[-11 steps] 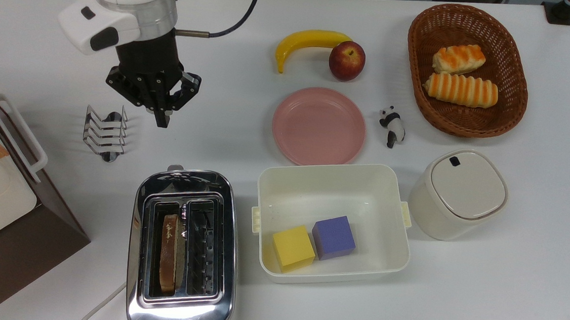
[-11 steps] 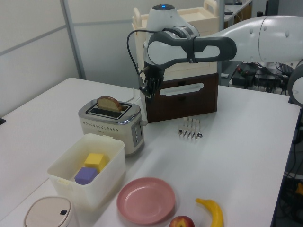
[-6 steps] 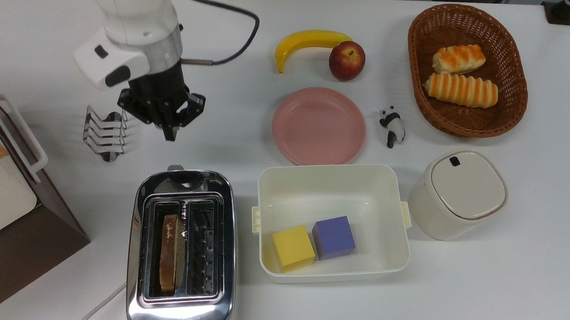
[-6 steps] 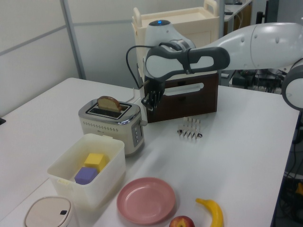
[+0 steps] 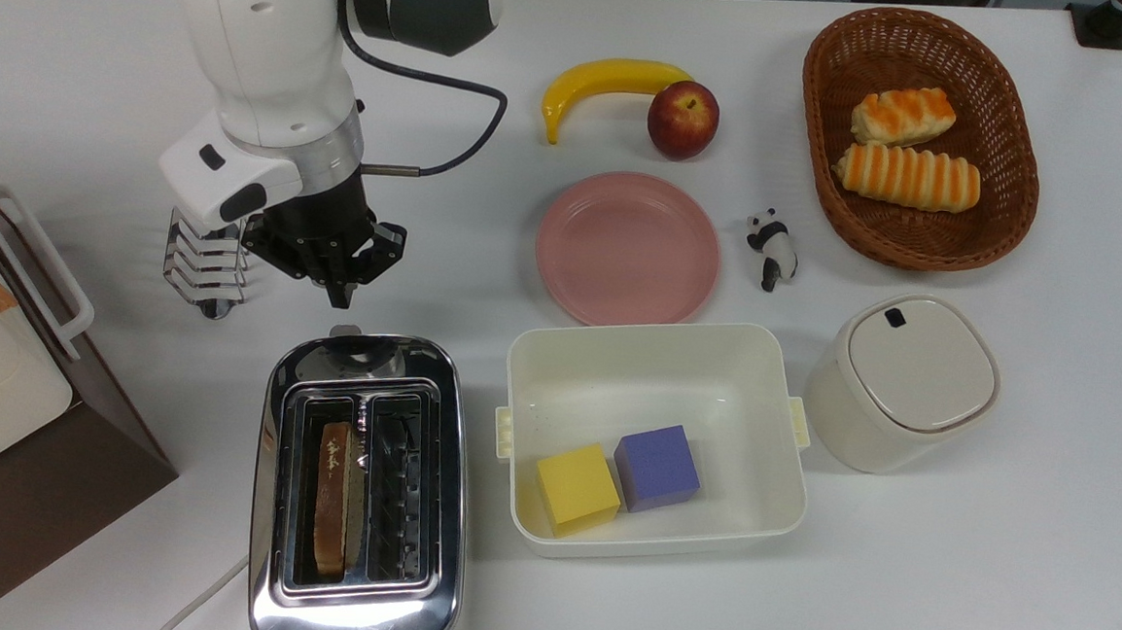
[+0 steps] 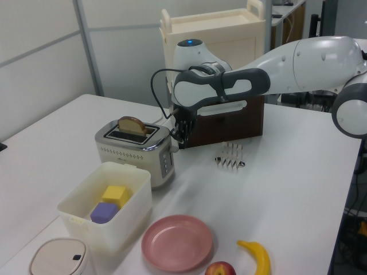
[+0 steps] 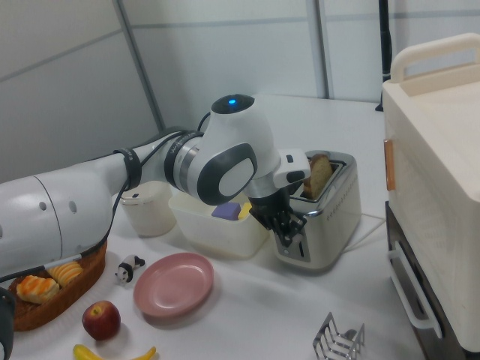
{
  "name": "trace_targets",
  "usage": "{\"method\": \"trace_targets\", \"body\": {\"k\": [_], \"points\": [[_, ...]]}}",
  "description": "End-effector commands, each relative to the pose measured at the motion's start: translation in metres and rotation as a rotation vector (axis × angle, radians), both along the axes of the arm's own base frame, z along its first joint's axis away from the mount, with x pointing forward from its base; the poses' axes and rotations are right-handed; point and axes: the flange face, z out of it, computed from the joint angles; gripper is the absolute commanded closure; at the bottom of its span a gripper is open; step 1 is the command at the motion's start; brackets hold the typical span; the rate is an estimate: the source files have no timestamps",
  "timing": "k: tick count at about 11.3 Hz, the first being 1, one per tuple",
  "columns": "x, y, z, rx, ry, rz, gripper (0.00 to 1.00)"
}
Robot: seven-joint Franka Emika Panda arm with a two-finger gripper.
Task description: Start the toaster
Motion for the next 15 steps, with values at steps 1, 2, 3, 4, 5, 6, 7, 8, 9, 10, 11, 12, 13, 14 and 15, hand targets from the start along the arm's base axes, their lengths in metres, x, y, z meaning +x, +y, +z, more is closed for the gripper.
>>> {"method": "trace_targets", "body": {"k": [1,2,3,4,5,6,7,8,9,10,11,12,13,14,15], "points": [[0.010,0.004,0.004,-0.015,-0.111,0.012,1.00],[0.012,0.005,-0.002,-0.014,-0.108,0.012,1.00],[0.012,0.005,-0.003,-0.014,-0.108,0.012,1.00],[0.012,0.005,-0.003,-0.014,-0.108,0.012,1.00],[0.012,0.005,-0.004,-0.015,-0.107,0.014,1.00],[0.013,0.005,-0.007,-0.016,-0.102,0.015,1.00],[0.013,0.005,-0.011,-0.018,-0.097,0.017,1.00],[0.014,0.004,-0.017,-0.021,-0.087,0.022,1.00],[0.015,0.005,-0.022,-0.021,-0.081,0.024,1.00],[0.016,0.010,-0.028,-0.024,-0.072,0.035,1.00],[0.018,0.019,-0.039,-0.027,-0.058,0.051,1.00],[0.019,0.019,-0.048,-0.030,-0.048,0.053,1.00],[0.017,0.018,-0.057,-0.050,-0.032,0.064,1.00],[0.017,0.018,-0.064,-0.054,-0.019,0.067,1.00],[0.017,0.018,-0.068,-0.054,-0.014,0.067,1.00]]}}
